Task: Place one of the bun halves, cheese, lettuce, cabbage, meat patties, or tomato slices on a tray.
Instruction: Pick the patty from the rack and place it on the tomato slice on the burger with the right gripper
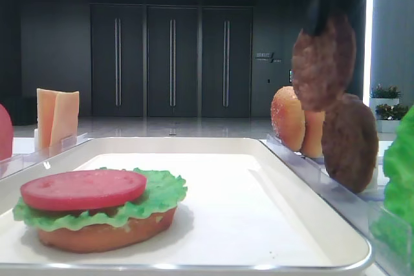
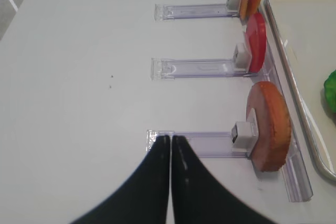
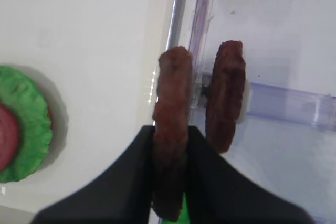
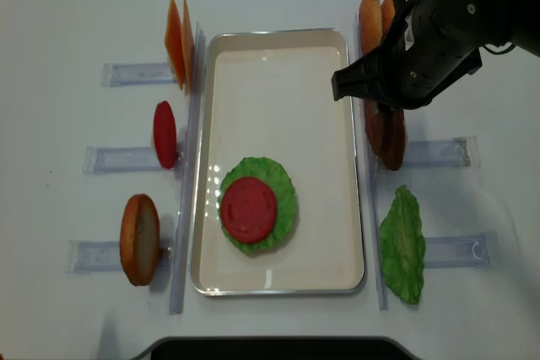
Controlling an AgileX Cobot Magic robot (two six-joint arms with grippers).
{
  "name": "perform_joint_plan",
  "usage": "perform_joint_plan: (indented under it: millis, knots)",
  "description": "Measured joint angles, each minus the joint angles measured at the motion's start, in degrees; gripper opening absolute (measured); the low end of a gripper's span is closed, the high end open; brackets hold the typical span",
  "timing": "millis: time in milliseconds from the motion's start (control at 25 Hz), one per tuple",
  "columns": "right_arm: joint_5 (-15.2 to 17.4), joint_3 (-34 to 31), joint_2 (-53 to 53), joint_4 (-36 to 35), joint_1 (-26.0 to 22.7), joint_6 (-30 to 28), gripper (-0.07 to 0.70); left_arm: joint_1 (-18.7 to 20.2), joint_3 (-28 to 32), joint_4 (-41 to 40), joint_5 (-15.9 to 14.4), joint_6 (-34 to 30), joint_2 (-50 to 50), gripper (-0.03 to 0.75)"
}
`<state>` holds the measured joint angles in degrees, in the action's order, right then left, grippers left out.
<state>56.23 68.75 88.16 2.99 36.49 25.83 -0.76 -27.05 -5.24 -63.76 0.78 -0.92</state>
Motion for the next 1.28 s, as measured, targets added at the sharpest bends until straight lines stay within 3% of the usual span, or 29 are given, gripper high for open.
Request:
perform_joint_plan:
  millis: [200, 360, 560, 760, 880, 960, 1040, 1120, 1200, 1280]
  knots:
    - [1.8, 0.0, -4.5, -0.9, 2.7, 0.9, 0.118, 0.0, 0.0, 0.0, 0.0, 0.0, 0.0, -0.007]
    - [2.7, 0.0, -6.0, -5.5, 4.7, 0.6, 0.118, 0.0, 0.0, 0.0, 0.0, 0.0, 0.0, -0.007]
    - [2.4, 0.0, -6.5, -10.3, 11.0, 0.0, 0.116, 0.0, 0.0, 0.0, 0.0, 0.0, 0.0, -0.007]
    - [-1.6, 0.0, -6.5, -17.5, 15.1, -5.5, 0.115, 0.0, 0.0, 0.0, 0.0, 0.0, 0.0, -0.007]
    - [-6.5, -1.7, -6.8, -23.9, 15.2, -11.8, 0.115, 0.0, 0.0, 0.0, 0.0, 0.0, 0.0, -0.007]
    - [-9.8, -4.2, -7.1, -29.5, 14.2, -16.8, 0.115, 0.0, 0.0, 0.0, 0.0, 0.0, 0.0, -0.007]
    - [-12.0, -7.3, -7.3, -38.5, 11.9, -25.8, 0.115, 0.0, 0.0, 0.0, 0.0, 0.0, 0.0, -0.007]
    - [-13.1, -11.7, -7.3, -52.7, 8.5, -38.0, 0.115, 0.0, 0.0, 0.0, 0.0, 0.0, 0.0, -0.007]
    - [-13.4, -16.0, -7.3, -69.9, 4.5, -53.9, 0.115, 0.0, 0.0, 0.0, 0.0, 0.0, 0.0, -0.007]
    - [-11.4, -19.9, -7.3, -88.2, 1.3, -70.9, 0.115, 0.0, 0.0, 0.0, 0.0, 0.0, 0.0, -0.007]
